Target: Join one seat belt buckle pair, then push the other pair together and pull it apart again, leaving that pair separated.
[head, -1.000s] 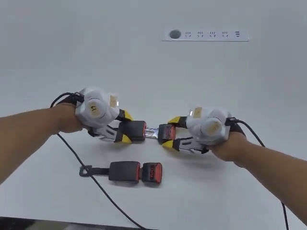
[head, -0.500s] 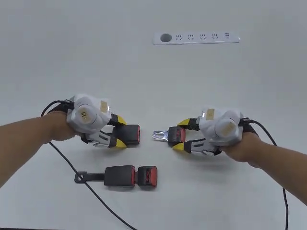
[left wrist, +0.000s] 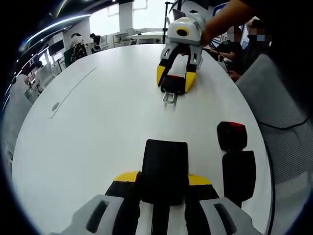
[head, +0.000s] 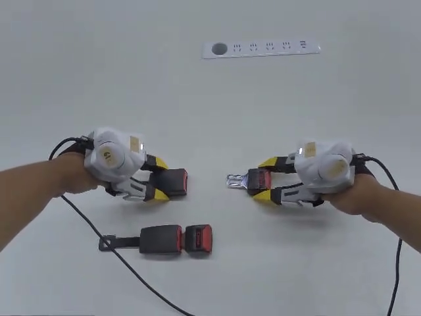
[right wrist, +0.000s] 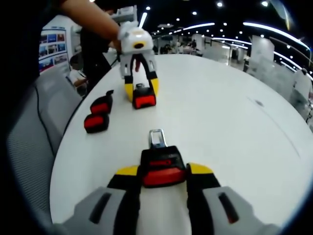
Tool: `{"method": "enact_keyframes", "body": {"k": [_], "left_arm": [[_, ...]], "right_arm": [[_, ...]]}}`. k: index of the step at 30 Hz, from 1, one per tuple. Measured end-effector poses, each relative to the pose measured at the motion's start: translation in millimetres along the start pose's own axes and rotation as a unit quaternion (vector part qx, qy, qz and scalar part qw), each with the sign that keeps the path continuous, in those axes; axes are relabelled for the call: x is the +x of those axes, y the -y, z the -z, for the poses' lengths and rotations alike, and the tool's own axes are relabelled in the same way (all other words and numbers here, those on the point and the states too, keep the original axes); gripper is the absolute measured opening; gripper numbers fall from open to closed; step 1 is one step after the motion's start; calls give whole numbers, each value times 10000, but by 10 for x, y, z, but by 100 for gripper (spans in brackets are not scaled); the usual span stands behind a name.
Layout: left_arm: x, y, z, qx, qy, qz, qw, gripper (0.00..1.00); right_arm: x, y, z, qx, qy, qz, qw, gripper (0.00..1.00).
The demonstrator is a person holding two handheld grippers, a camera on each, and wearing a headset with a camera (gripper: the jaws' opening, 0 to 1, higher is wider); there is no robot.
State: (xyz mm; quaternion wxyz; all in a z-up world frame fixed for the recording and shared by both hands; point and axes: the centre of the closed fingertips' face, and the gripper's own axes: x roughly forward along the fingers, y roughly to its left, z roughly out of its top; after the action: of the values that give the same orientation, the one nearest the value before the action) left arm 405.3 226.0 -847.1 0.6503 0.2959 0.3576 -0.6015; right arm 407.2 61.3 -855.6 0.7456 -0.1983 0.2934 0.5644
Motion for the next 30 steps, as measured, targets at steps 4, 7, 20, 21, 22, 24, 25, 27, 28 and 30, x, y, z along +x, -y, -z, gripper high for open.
{"method": "enact_keyframes", "body": {"k": [4,7,20,21,22,24,25,27,28,30], "left_arm": [[-2,2,0,-8,-11,-7,10000,36],[0,-1,4,-14,-15,-12,10000,36],[2,7,8,-13,-48,-18,10000,36],[3,8,8,-7,-58,-18,10000,36],[2,9,9,-10,-61,-18,10000,36],[3,11,9,-24,-67,-19,10000,36],[3,11,8,-22,-75,-18,10000,36],[3,13,7,-13,-96,-17,10000,36],[3,14,8,-11,-104,-18,9999,36],[4,14,8,-2,-128,-19,9999,36]], "right_arm": [[-68,-3,30,-13,2,31,10000,36],[-133,-2,46,-13,1,35,10000,37],[-427,28,209,-7,-43,39,10000,37],[-432,35,221,-4,-57,39,10000,37],[-440,36,232,-10,-52,49,10000,37],[-471,42,273,11,-110,56,9999,37],[-486,60,288,2,-97,71,9999,37],[-511,83,332,0,-104,77,9999,37],[-524,79,338,3,-112,71,9999,37],[-545,77,358,-2,-160,61,9999,37]]}}
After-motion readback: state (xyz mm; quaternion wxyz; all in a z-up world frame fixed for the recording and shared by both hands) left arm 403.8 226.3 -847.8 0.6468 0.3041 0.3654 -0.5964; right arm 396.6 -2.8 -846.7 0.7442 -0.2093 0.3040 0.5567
